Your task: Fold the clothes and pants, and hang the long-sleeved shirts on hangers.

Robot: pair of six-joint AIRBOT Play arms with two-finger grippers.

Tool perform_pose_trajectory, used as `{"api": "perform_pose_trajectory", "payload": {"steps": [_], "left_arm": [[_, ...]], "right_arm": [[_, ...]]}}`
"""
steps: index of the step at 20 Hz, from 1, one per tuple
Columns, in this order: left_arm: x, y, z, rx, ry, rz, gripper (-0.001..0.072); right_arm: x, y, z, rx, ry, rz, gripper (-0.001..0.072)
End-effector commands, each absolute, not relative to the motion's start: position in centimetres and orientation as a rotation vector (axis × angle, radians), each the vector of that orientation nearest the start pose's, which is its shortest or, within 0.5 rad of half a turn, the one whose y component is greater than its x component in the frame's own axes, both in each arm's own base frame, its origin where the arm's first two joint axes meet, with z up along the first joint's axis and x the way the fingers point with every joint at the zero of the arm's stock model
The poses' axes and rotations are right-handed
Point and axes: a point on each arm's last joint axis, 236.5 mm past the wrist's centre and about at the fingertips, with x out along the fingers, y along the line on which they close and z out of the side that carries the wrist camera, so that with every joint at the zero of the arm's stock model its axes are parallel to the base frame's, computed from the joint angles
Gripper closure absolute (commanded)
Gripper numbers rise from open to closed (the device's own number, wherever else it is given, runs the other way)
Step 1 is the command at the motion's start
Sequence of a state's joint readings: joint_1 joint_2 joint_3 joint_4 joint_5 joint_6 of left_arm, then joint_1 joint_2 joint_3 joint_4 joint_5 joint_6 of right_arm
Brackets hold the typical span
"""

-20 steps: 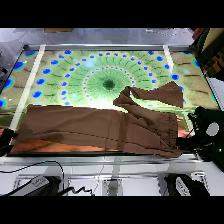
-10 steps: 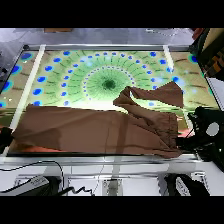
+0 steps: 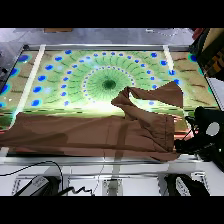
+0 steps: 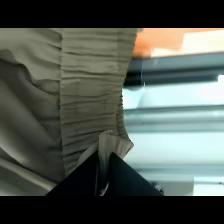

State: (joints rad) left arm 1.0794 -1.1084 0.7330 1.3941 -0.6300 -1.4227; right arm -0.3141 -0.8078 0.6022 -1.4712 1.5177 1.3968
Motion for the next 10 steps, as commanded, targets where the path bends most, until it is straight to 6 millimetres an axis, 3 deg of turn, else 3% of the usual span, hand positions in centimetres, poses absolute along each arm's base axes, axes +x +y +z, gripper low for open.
{"api": "perform_pose_trajectory", "payload": {"steps": [1, 2, 3, 5, 6, 10], "left_arm": [[17.6, 32.7, -3.4, -0.552, 0.904, 0.933, 0.0693], [17.8, 32.5, -3.4, -0.549, 0.905, 0.928, 0.0693], [18.1, 32.4, -3.4, -0.544, 0.908, 0.92, 0.0693], [18.5, 31.9, -3.5, -0.543, 0.919, 0.903, 0.0684], [18.6, 31.7, -3.6, -0.543, 0.926, 0.896, 0.0683], [18.7, 31.5, -3.7, -0.544, 0.932, 0.89, 0.0682]], "right_arm": [[14.0, -2.0, -3.9, 0.237, 1.729, -0.004, 0.0687], [14.1, -2.1, -3.9, 0.236, 1.722, -0.006, 0.0673], [14.3, -2.1, -4.0, 0.235, 1.715, -0.007, 0.0604], [14.3, -2.1, -4.0, 0.234, 1.715, -0.008, 0.0359], [14.3, -2.1, -4.0, 0.234, 1.715, -0.008, 0.0297], [13.8, -2.0, -3.9, 0.238, 1.738, -0.002, 0.0297]]}}
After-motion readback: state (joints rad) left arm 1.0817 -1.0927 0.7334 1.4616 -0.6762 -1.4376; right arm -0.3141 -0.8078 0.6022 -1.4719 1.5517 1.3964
